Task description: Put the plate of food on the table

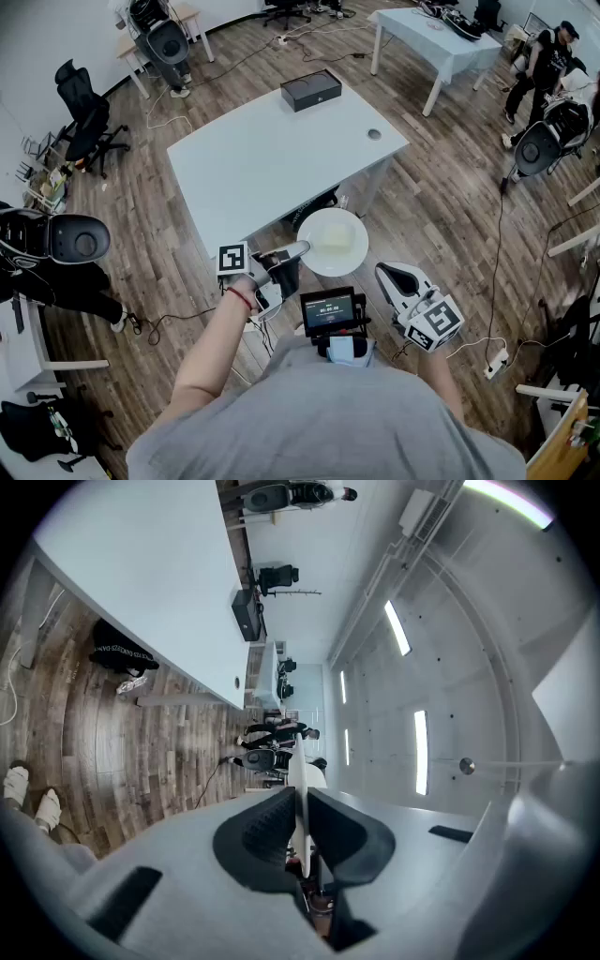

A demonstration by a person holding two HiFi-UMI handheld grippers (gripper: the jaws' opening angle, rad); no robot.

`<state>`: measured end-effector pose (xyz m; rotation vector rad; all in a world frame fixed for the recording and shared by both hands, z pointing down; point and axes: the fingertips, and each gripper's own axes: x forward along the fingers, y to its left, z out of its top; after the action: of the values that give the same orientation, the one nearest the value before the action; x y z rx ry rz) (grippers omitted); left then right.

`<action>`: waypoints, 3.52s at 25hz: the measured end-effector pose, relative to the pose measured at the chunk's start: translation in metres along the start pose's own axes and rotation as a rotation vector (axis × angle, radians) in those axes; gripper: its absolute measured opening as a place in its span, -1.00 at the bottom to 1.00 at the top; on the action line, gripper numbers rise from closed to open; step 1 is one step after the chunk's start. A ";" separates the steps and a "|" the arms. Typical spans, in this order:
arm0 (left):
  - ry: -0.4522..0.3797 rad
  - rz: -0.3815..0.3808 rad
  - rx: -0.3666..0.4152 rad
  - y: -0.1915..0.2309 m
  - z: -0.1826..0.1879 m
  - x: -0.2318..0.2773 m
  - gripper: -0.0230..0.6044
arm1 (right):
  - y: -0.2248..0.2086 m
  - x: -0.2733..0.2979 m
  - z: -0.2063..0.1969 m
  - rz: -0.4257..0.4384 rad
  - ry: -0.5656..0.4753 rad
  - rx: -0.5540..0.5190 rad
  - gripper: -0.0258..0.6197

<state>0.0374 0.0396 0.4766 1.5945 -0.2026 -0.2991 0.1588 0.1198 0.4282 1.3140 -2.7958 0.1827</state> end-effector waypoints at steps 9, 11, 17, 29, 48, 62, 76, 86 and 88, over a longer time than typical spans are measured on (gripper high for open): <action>-0.025 0.018 -0.004 0.003 -0.008 -0.002 -0.83 | 0.001 -0.006 -0.002 0.029 0.014 0.012 -0.83; -0.030 0.014 -0.005 0.002 -0.009 -0.002 -0.83 | 0.002 -0.007 -0.004 0.035 0.017 0.016 -0.83; -0.037 0.019 -0.003 0.001 -0.012 0.001 -0.83 | 0.001 -0.010 0.000 0.061 -0.026 0.060 -0.82; -0.047 0.028 -0.014 0.003 -0.007 -0.003 -0.83 | 0.003 0.001 -0.002 0.077 -0.019 0.037 -0.82; -0.077 0.015 -0.027 0.000 -0.006 0.005 -0.83 | -0.009 0.003 -0.006 0.103 0.009 0.045 -0.82; -0.097 -0.001 -0.039 0.003 -0.005 0.018 -0.83 | -0.032 -0.002 -0.006 0.103 0.006 0.057 -0.82; -0.150 -0.036 -0.090 0.010 0.080 0.009 -0.83 | -0.061 0.083 -0.003 0.120 0.040 0.085 -0.82; -0.160 -0.013 -0.075 0.025 0.208 -0.002 -0.83 | -0.091 0.196 0.021 0.103 0.061 0.077 -0.82; -0.144 -0.009 -0.064 0.028 0.230 0.001 -0.83 | -0.096 0.215 0.023 0.095 0.063 0.079 -0.82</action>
<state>-0.0322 -0.1802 0.4983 1.5120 -0.2940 -0.4232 0.0955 -0.1077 0.4340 1.1694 -2.8266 0.3360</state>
